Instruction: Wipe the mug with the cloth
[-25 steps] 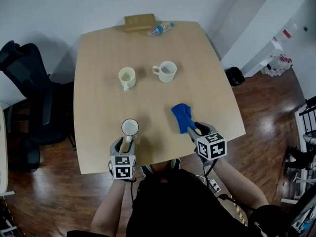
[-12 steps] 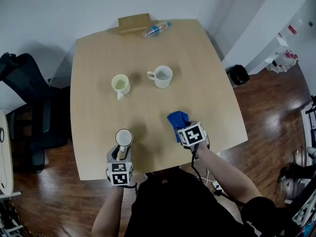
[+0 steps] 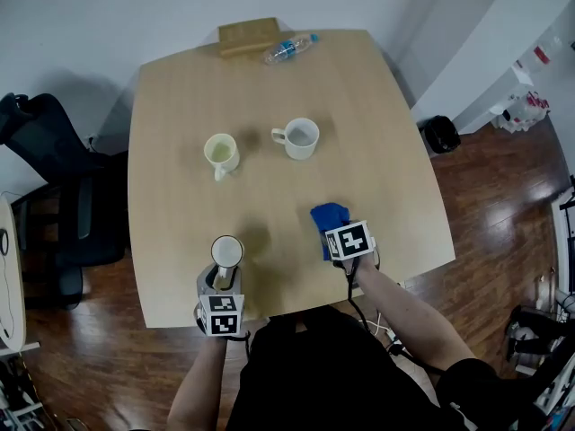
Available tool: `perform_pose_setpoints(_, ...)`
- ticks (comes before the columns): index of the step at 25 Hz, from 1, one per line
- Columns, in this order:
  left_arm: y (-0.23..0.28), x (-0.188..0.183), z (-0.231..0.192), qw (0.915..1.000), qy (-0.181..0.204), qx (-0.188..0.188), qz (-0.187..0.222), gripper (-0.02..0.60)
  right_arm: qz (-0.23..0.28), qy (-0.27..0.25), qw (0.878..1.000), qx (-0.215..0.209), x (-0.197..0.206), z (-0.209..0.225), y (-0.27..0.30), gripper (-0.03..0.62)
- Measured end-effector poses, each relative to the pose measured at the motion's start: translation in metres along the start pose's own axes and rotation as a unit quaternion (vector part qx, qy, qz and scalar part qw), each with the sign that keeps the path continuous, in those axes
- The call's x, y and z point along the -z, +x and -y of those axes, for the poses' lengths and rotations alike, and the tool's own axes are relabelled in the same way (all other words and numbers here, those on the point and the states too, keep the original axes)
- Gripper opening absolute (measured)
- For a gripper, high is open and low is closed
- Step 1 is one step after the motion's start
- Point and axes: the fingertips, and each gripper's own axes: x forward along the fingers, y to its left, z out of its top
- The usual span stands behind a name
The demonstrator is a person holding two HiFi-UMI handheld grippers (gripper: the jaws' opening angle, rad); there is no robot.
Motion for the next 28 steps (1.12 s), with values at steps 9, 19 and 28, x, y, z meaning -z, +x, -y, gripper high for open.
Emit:
perform_pose_setpoints(9,0.003,-0.01,-0.002,0.9988,0.031,-0.018,0.034,0.085,0.117,0.038,0.979,-0.16,-0.03,-0.038,-0.038,0.135)
perform_pose_setpoints(19,0.0,-0.033,-0.002,0.9964,0.012,0.021,0.081,0.069,0.15,0.003,0.966,-0.211,-0.049,-0.064,-0.085,0.141)
perform_pose_setpoints(28,0.003,-0.016,-0.007,0.9967,0.017,-0.012,0.079,0.081,0.151,0.006,0.964,-0.217,-0.052,-0.073,-0.084,0.141)
